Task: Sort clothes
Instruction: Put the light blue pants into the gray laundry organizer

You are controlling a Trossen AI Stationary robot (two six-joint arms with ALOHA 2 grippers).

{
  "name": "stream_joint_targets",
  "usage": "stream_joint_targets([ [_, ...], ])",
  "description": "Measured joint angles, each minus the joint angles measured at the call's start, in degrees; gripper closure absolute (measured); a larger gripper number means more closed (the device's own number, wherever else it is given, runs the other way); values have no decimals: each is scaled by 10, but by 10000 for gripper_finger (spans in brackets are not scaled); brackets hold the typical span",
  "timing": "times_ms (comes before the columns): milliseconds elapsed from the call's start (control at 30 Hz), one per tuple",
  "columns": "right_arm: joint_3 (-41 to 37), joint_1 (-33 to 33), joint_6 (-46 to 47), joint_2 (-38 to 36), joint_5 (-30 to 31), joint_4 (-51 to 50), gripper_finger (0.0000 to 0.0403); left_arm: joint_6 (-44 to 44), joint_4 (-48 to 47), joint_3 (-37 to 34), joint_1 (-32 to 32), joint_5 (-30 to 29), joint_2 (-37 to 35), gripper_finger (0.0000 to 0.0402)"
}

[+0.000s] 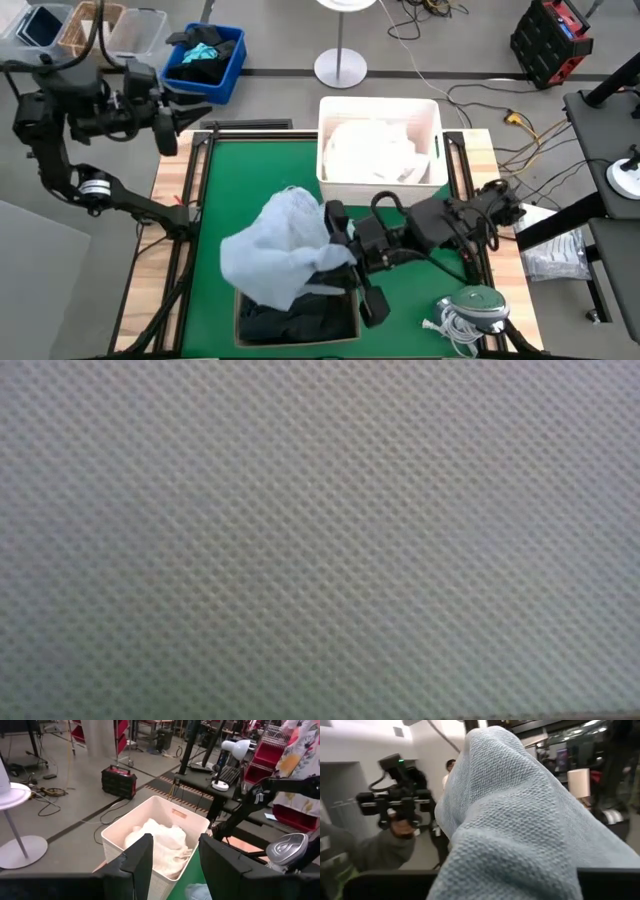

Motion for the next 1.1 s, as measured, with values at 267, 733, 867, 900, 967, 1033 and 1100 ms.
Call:
stream_joint_targets([
  [267, 0, 37, 30, 3, -44, 6, 369, 0, 0, 0, 0, 0, -3, 263],
  [733, -1, 56, 57, 23, -15, 21, 369, 0, 0, 0, 0, 0, 25, 263],
  [867, -1, 41, 54, 30, -7, 24, 369, 5, 0, 0, 0, -1, 32, 263],
  [900, -1, 37, 57, 32, -7, 30, 369, 9, 0, 0, 0, -1, 34, 263],
  [967, -1, 27, 69, 39, -15, 58, 369, 18, 1, 0, 0, -1, 36, 263],
  [1033, -1, 20, 75, 47, -36, 90, 369, 33, 8, 0, 0, -2, 37, 263],
  [1100, -1, 15, 81, 58, -47, 123, 369, 50, 16, 0, 0, -9, 35, 263],
])
